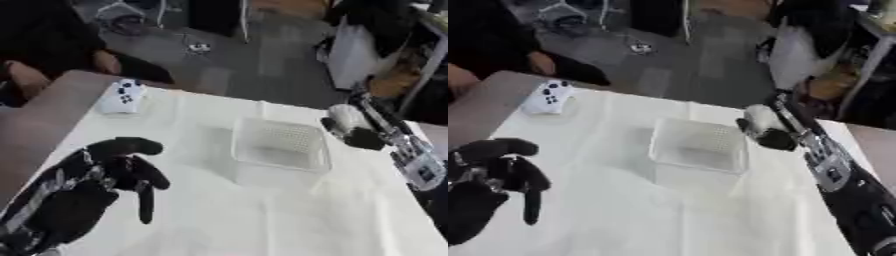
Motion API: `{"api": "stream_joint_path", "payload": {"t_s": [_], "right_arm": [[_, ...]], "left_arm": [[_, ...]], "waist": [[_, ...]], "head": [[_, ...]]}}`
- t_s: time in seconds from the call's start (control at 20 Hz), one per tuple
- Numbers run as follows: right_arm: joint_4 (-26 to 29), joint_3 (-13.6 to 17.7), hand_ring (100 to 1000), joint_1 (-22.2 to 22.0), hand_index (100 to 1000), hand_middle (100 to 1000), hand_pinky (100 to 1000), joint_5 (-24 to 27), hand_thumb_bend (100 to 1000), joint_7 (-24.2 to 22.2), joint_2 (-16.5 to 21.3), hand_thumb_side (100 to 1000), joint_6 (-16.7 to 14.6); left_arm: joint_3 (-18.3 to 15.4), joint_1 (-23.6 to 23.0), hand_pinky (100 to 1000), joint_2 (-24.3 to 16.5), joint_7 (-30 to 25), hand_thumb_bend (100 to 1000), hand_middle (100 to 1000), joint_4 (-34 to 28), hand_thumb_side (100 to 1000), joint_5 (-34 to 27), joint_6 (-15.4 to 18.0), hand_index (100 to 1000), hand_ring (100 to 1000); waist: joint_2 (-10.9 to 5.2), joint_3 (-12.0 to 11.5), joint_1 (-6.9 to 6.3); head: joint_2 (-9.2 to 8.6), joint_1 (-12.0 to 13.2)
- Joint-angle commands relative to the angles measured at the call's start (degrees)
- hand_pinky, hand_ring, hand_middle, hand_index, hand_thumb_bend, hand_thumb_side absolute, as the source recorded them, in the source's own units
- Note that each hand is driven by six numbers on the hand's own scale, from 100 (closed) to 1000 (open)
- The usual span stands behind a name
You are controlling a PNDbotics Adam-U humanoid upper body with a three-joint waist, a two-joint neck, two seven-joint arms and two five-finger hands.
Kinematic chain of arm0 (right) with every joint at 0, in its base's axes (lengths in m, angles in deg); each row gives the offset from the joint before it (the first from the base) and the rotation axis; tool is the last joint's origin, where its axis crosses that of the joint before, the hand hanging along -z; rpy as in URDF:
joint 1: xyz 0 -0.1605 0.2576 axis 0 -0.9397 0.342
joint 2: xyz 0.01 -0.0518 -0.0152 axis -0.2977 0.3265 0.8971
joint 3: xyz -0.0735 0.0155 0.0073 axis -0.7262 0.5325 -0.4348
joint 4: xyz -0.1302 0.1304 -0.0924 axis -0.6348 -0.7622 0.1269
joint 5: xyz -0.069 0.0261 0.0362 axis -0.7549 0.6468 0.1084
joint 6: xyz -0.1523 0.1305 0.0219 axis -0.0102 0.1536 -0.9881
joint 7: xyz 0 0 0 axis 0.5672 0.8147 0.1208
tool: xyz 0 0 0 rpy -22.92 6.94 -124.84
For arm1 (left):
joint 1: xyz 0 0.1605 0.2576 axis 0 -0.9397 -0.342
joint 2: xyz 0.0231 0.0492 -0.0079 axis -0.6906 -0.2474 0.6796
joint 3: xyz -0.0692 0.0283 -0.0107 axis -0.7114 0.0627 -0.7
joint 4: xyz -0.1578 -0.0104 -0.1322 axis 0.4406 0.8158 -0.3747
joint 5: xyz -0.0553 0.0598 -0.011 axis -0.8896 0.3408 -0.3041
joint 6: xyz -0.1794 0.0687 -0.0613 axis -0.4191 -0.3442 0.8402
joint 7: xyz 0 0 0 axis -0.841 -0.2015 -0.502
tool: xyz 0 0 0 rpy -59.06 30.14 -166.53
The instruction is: Pick up objects on the table and place them in the box.
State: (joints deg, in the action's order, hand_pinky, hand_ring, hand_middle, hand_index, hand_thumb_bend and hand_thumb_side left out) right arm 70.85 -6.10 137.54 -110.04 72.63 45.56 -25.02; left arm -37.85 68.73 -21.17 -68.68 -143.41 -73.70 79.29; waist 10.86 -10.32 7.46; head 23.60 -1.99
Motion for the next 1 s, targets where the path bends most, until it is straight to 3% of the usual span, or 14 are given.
{"api": "stream_joint_path", "payload": {"t_s": [0.05,0.8,1.0], "right_arm": [[0.95,0.16,100,1.86,377,225,100,-0.66,328,-0.23,0.09,537,-0.42],[1.09,-0.88,100,2.65,387,223,100,-0.61,329,-0.94,-5.73,535,-1.41],[1.71,-0.33,100,1.91,361,222,100,-1.37,337,2.79,-7.34,523,-1.33]], "left_arm": [[-0.76,1.41,382,0.08,-0.52,549,851,-1.06,876,-1.20,-0.20,919,719],[-1.53,4.45,393,0.57,-1.00,568,848,-1.06,842,-3.92,-0.31,914,719],[-1.45,4.79,392,0.72,-1.30,566,849,-1.06,846,-4.13,-0.31,914,719]], "waist": [[-0.52,-0.40,-0.15],[-0.26,-2.55,0.80],[0.06,-2.74,0.66]], "head": [[-1.40,-0.60],[-1.74,-2.98],[-2.08,-4.41]]}}
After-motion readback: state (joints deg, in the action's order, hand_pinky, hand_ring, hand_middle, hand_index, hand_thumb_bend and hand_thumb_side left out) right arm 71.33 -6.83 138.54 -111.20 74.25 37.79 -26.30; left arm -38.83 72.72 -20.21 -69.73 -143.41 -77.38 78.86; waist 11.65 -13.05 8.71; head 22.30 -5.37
